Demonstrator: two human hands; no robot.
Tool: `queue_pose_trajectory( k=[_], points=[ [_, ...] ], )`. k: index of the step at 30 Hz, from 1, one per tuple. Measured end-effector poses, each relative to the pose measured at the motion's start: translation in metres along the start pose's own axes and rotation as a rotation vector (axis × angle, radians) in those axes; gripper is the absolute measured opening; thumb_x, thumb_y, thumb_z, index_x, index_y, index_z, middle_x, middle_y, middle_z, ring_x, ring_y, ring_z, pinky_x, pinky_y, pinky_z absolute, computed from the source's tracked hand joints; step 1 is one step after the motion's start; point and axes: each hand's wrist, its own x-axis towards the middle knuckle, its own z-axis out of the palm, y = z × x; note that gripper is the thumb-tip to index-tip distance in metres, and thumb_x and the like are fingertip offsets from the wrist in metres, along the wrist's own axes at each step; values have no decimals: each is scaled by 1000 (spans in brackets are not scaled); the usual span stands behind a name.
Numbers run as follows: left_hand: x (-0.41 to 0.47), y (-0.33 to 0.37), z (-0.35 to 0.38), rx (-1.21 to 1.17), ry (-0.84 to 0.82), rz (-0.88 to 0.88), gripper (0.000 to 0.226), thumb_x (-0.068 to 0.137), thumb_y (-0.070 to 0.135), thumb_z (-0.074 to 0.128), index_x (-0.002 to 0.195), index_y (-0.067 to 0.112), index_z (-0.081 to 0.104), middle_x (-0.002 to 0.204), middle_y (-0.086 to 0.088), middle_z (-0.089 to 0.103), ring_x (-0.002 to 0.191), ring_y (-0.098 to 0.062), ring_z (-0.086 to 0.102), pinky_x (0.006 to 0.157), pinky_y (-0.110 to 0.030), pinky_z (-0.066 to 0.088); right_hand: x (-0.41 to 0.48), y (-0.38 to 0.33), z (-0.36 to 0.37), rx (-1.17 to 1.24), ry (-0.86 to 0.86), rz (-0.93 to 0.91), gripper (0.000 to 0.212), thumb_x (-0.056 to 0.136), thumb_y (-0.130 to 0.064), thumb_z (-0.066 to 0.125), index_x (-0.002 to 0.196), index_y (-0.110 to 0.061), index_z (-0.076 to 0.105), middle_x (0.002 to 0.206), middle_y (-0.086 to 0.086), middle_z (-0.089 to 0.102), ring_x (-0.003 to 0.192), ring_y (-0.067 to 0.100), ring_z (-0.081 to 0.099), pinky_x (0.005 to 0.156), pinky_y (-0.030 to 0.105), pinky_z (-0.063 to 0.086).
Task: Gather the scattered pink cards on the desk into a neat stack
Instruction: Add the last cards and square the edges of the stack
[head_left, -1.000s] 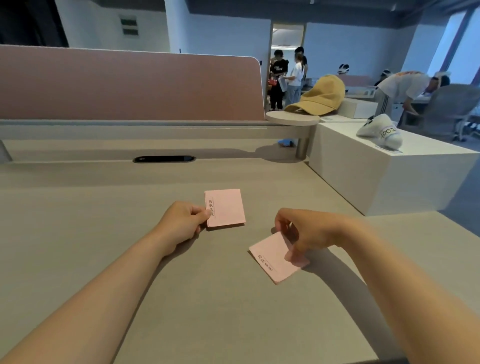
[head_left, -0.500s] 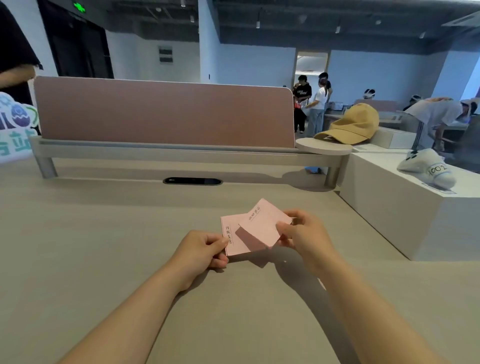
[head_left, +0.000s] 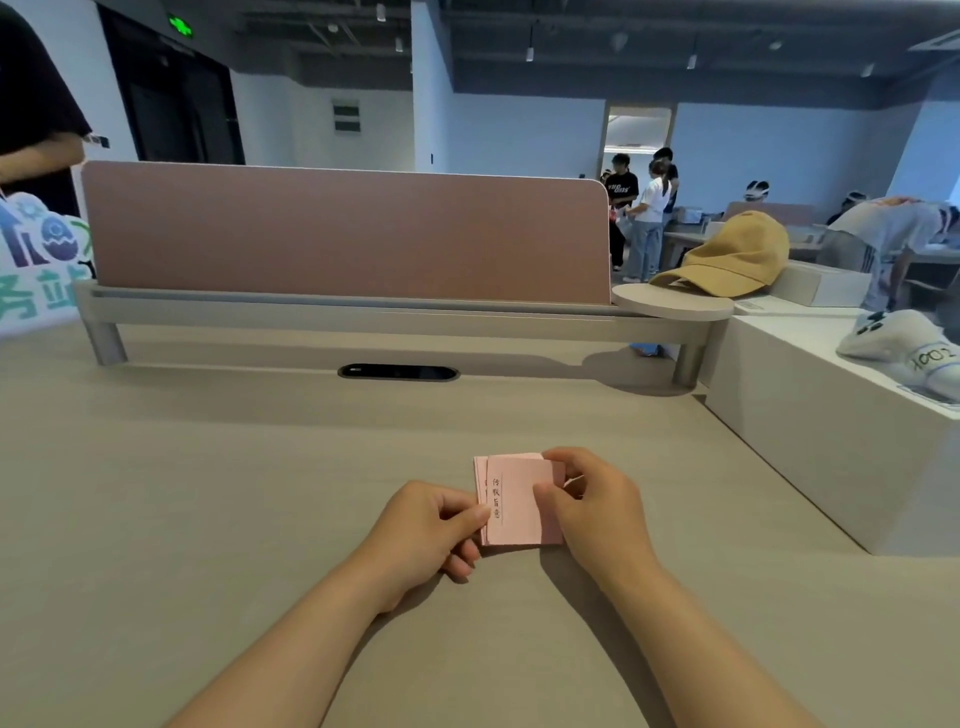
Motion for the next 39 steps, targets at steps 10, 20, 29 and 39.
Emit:
queue_pose_trajectory(
  k=[10,20,29,39],
  points=[
    [2,-3,4,188,140,198,26,92,11,53,74,15,71,68,-7,56,51,-16,55,58,-25,55,-7,-4,9,146,-32,74,24,93,-12,51,101,-22,71,81,-13,68,74,-1,62,54,11,48],
    [5,-6,-6,556,259,324,28,91,19,54,72,6,69,76,-8,57,70,-23,57,67,-33,50,-11,-6,12,34,8,30,25,92,-15,54,110,-18,72,91,-4,73,84,18,64,75,27,49],
    [6,-11,-7,689,253,293,34,92,27,50,66,8,61,76,-3,57,76,-25,57,71,-38,48,-11,-4,15,-74,-34,42,24,93,-19,54,106,-18,74,87,1,75,77,19,64,63,15,45],
    [7,-15,-3,708,193,187,30,91,30,50,72,12,64,72,-3,61,73,-26,59,67,-32,47,-14,0,14,-153,-63,116,22,91,-22,54,94,-18,76,81,9,75,79,30,65,69,33,51]
  ],
)
